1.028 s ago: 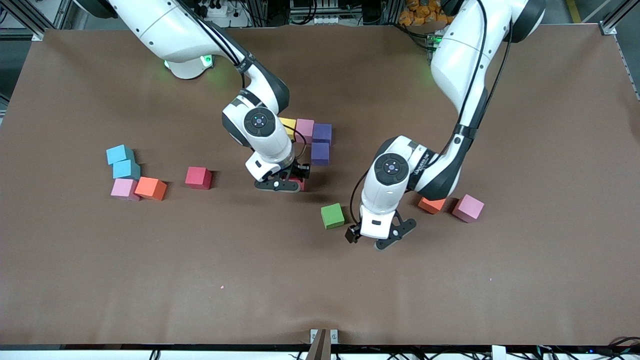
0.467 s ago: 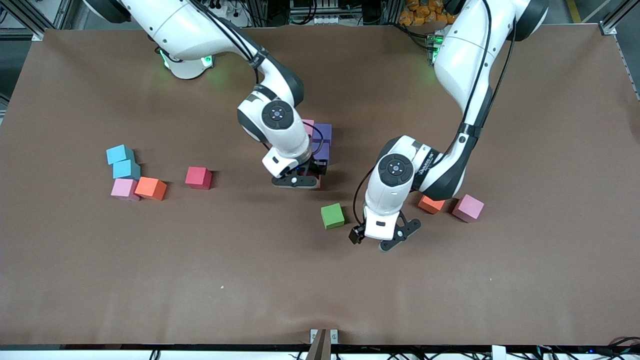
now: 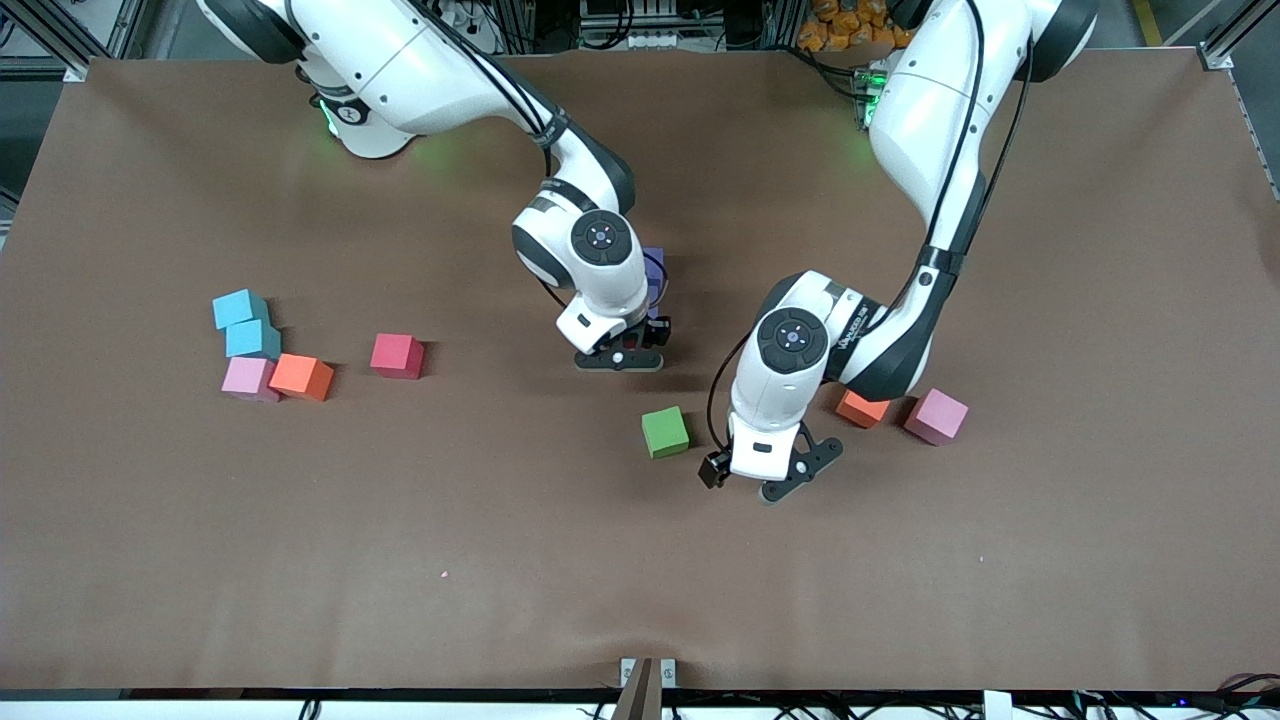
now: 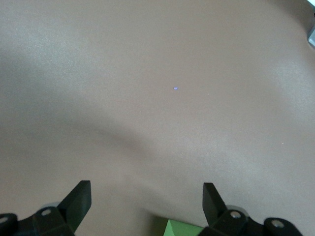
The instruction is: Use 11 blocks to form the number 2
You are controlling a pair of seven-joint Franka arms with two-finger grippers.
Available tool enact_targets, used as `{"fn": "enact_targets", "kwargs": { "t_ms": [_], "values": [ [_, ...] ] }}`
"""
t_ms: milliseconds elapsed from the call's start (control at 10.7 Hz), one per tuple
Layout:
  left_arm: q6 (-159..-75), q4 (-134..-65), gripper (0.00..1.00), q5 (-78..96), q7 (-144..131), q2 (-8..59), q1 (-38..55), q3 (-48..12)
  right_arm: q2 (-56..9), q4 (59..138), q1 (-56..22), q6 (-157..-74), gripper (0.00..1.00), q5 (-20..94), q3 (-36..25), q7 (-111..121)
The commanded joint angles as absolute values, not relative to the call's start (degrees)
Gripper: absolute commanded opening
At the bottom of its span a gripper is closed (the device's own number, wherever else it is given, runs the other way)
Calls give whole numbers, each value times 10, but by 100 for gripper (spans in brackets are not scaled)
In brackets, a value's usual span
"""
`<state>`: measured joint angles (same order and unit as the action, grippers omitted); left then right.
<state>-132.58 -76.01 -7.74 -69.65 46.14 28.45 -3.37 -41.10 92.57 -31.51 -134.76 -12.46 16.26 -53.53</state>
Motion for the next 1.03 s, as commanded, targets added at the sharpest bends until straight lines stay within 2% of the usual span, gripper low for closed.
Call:
{"fn": "enact_targets", "kwargs": {
  "t_ms": [0,654,747,934],
  "values": [
    [-1317,-767,100,-78,-701,451,284,-35,-421,908,-332,-1341,8,-123,150,-546],
    [-1317,-767,100,-78,-701,452,284,-35,-431,908,-344,-1342,9,-124,149,-550],
    [-1317,-767,100,-78,-701,452,284,-35,-431,908,-344,-1343,26,-124,149,-549],
    [-1317,-767,100,-78,-701,452,284,-35,-432,909,-344,-1342,100,-127,148,-547]
  ]
}}
